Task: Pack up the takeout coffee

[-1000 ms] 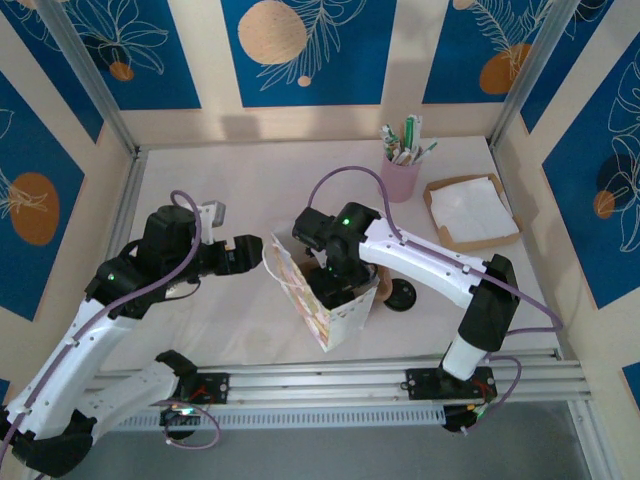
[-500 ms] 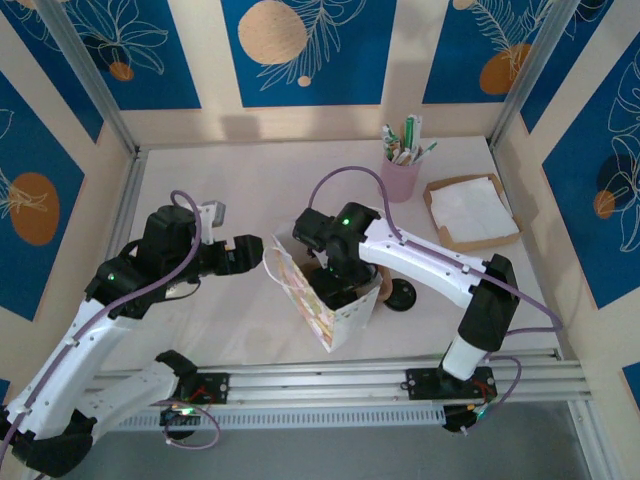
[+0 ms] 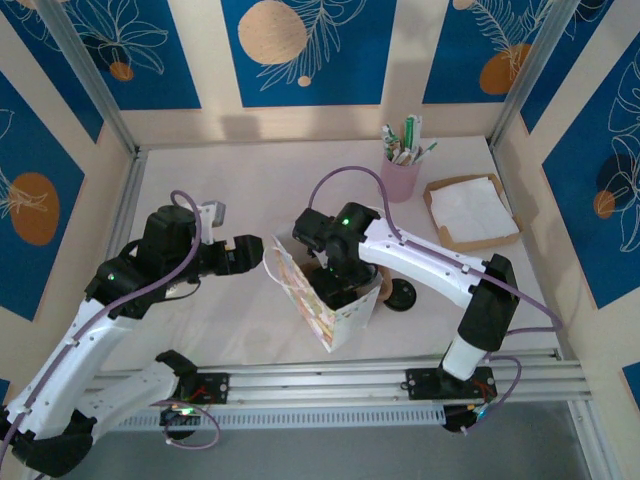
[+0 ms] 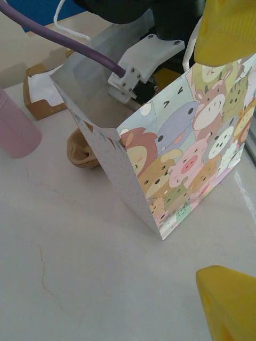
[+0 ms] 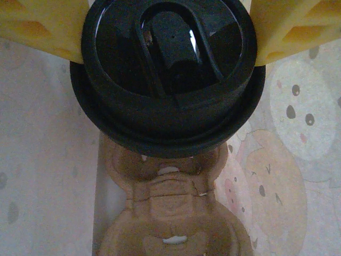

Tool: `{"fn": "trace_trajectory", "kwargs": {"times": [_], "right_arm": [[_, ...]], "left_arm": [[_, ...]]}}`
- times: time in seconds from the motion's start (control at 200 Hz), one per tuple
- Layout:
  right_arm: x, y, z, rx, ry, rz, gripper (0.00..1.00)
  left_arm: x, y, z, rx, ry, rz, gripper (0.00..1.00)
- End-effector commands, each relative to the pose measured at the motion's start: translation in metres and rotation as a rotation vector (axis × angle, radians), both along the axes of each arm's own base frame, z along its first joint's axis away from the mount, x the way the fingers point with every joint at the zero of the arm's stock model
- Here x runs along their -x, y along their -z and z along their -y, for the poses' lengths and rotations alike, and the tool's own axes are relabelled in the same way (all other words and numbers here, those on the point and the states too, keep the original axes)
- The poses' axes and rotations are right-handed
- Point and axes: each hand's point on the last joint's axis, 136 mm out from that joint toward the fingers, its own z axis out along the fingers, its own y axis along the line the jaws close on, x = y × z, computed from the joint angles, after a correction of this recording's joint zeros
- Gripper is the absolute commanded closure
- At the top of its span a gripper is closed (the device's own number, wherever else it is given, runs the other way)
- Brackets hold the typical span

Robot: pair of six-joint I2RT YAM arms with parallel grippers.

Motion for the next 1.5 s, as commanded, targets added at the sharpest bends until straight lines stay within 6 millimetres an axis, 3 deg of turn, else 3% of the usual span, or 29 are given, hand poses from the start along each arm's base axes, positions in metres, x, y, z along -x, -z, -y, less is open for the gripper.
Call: {"fn": "trace_trajectory", "kwargs": {"times": [0.0, 1.495], "right_arm": [[0.0021, -0.0071, 0.0010, 0.005, 0.000, -0.003, 0.32], [0.0015, -0.0080, 0.0018, -0.014, -0.008, 0.049, 0.32]], "left_arm": [[0.0002, -0.0055, 0.0022, 0.009, 0.003, 0.021, 0.04], [-0.0007, -0.0023, 0.0047, 0.005, 0.007, 0.011, 0.04]]}}
